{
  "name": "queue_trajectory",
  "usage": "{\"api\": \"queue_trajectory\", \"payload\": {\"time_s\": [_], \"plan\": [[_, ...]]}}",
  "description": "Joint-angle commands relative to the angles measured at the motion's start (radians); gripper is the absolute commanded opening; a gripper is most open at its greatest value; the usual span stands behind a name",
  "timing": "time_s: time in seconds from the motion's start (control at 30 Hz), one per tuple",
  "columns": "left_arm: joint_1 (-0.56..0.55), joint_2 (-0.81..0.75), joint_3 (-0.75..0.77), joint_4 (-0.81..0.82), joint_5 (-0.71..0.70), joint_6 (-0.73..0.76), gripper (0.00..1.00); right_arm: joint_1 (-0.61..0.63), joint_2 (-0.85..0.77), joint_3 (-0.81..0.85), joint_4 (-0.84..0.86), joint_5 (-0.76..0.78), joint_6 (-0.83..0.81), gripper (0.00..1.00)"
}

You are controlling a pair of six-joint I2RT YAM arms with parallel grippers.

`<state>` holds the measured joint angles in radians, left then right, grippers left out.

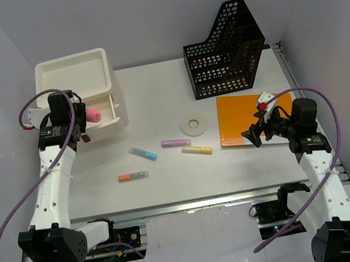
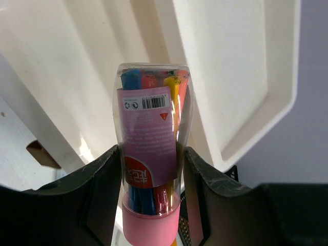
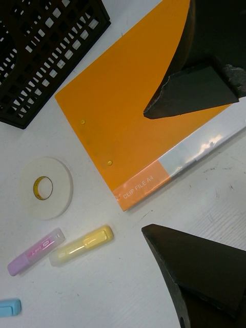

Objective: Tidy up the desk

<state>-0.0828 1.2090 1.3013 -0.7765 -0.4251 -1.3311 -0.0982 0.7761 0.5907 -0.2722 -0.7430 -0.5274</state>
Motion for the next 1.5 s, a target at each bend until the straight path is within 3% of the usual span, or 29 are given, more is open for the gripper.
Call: {"api": "queue_trajectory", "payload": {"time_s": [0.0,0.03,0.13,0.3,0.43,0.53,0.57,0.63,0.7,0.9,1.0,1.17,1.47], "plan": [[0.021,0.066,0.079,-0.032,0.011,-0.078,0.35,-0.005,-0.015,-0.002,0.008,-0.009,0.007,0.90],[0.023,0.071,0.088,-0.031,0.007,-0.070,0.52,-0.005,-0.016,-0.002,0.008,-0.009,0.007,0.90],[0.027,0.079,0.093,-0.033,0.000,-0.054,0.79,-0.005,-0.017,-0.002,0.007,-0.009,0.007,0.90],[0.034,0.069,0.095,-0.014,0.008,-0.027,0.96,-0.005,-0.015,-0.002,0.008,-0.012,0.006,0.90],[0.034,0.060,0.110,0.024,0.045,0.039,0.97,-0.005,-0.010,-0.003,0.008,-0.010,0.004,0.90],[0.034,0.007,0.092,0.133,0.099,0.143,0.84,-0.005,-0.009,-0.005,0.007,-0.010,0.004,0.90],[0.034,-0.021,0.064,0.197,0.132,0.237,0.74,-0.005,-0.009,-0.005,0.007,-0.010,0.004,0.90],[0.034,-0.099,-0.041,0.307,0.224,0.308,0.29,-0.005,-0.008,-0.005,0.007,-0.010,0.004,0.90],[0.034,-0.208,-0.107,0.349,0.237,0.342,0.03,-0.005,-0.008,-0.005,0.007,-0.012,0.004,0.90],[0.034,-0.458,-0.251,0.165,0.158,0.259,0.00,-0.006,-0.008,-0.004,0.007,-0.019,0.004,0.90],[0.034,-0.510,-0.290,0.014,0.112,0.167,0.00,-0.005,-0.006,-0.002,0.005,-0.024,0.006,0.90],[0.034,-0.469,-0.345,-0.065,0.123,0.136,0.00,-0.006,-0.010,-0.003,0.007,-0.016,0.006,0.90],[0.036,-0.330,-0.410,-0.022,0.129,0.118,0.00,-0.006,-0.009,-0.002,0.006,-0.015,0.007,0.90]]}}
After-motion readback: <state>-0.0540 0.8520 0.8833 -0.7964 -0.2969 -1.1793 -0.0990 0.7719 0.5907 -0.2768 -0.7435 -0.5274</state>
